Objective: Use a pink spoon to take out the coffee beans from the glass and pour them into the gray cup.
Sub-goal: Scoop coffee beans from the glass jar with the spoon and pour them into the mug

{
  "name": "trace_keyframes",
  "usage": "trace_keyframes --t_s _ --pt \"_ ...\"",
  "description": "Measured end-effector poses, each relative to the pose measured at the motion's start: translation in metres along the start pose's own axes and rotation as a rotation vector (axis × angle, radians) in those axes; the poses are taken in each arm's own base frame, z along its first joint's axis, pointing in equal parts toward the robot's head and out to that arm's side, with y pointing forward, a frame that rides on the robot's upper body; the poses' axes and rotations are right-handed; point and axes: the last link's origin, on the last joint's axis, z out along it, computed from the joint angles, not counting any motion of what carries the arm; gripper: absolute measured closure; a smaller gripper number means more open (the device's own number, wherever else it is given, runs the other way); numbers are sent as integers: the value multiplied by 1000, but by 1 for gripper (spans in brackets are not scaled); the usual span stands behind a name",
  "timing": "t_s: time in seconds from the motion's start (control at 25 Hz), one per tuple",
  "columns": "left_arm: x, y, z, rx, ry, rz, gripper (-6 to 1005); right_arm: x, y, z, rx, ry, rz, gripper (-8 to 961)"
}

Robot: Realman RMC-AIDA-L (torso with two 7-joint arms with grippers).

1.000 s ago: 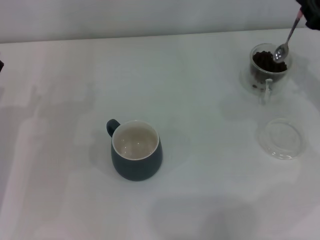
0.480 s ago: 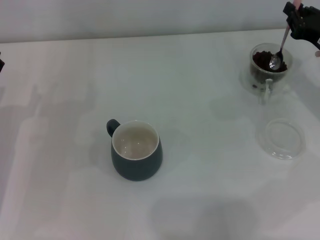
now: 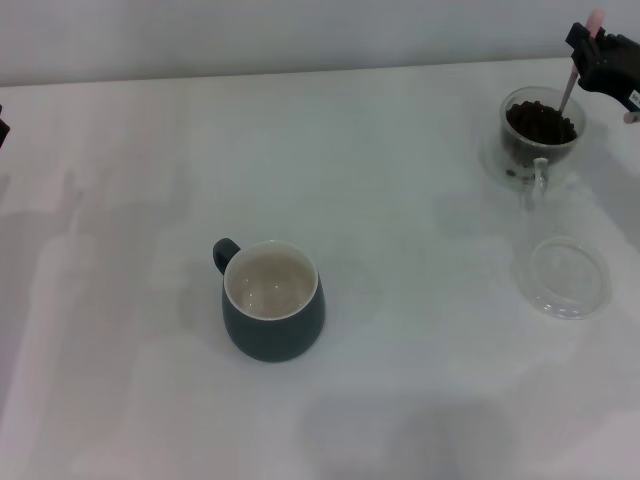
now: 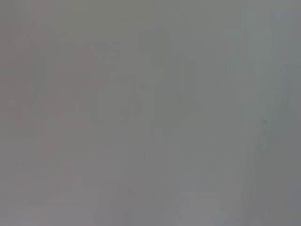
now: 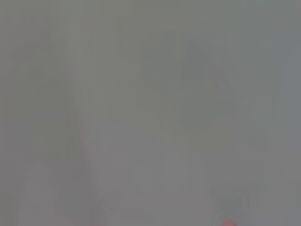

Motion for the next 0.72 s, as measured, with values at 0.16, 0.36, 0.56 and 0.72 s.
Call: trace_keyframes --t_s 0.16,0.36,0.56,0.72 --pt "0 0 0 1 -1 2 107 4 0 -1 21 4 63 804" --pt "0 -1 -1 3 -1 2 107 8 -2 -2 49 5 160 804" --pt "0 -1 -2 5 2 1 107 13 -7 -2 94 21 285 804" --pt "1 -1 -1 2 5 0 106 15 -10 -3 123 24 394 803"
